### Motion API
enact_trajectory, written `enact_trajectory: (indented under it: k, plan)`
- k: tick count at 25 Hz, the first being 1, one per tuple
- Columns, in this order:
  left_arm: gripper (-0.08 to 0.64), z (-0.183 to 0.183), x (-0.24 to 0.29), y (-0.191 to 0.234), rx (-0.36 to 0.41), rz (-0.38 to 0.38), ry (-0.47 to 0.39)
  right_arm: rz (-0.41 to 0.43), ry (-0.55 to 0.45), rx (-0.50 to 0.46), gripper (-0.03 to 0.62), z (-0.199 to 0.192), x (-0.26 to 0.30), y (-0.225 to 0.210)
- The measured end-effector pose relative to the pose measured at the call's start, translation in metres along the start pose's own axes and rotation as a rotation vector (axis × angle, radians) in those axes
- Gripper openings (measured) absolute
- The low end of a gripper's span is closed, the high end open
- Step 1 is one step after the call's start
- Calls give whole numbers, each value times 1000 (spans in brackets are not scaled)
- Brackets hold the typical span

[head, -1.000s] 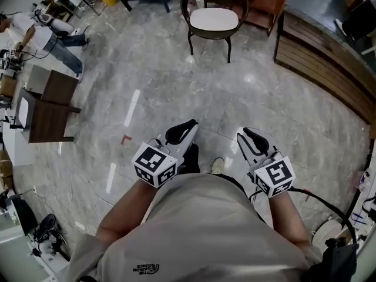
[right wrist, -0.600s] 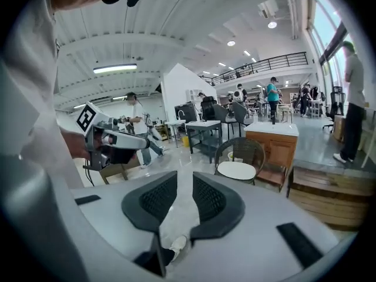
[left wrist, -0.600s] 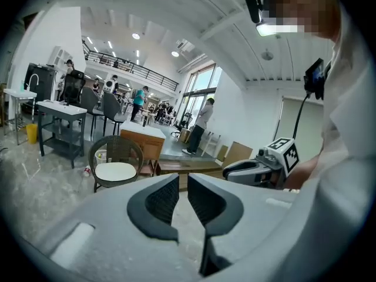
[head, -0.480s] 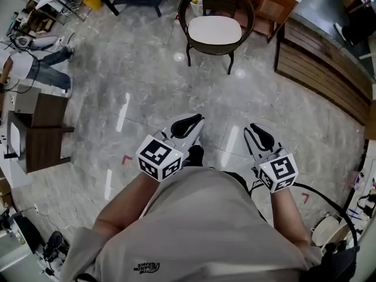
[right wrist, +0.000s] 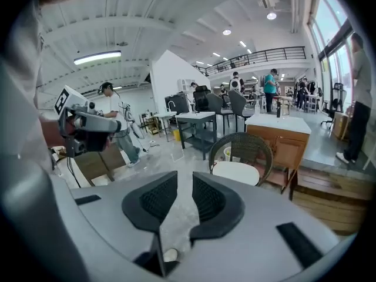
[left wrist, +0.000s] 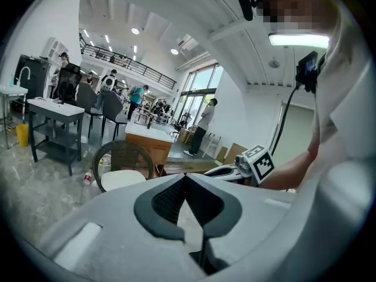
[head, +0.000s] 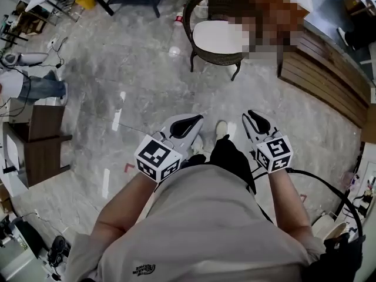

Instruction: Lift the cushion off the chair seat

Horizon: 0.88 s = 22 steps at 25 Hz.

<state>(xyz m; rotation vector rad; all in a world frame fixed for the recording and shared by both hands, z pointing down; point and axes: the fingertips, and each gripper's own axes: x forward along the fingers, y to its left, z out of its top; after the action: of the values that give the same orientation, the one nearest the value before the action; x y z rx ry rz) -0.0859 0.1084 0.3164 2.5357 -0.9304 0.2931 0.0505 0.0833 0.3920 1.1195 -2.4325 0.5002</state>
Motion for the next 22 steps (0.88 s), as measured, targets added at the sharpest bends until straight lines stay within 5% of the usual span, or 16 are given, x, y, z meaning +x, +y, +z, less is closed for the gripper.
enact_trajectory:
  k: [6,15,22]
  plan:
    - [7,7,19,48,-8,42,28,24,43,149,89,-13,81,-57]
    - [8,42,104,126,-3,104,124,49,124,580,118,-61,228,-198]
    - [8,49,193,170,-44,67,188,-2,130,882,129,-103,325,-290]
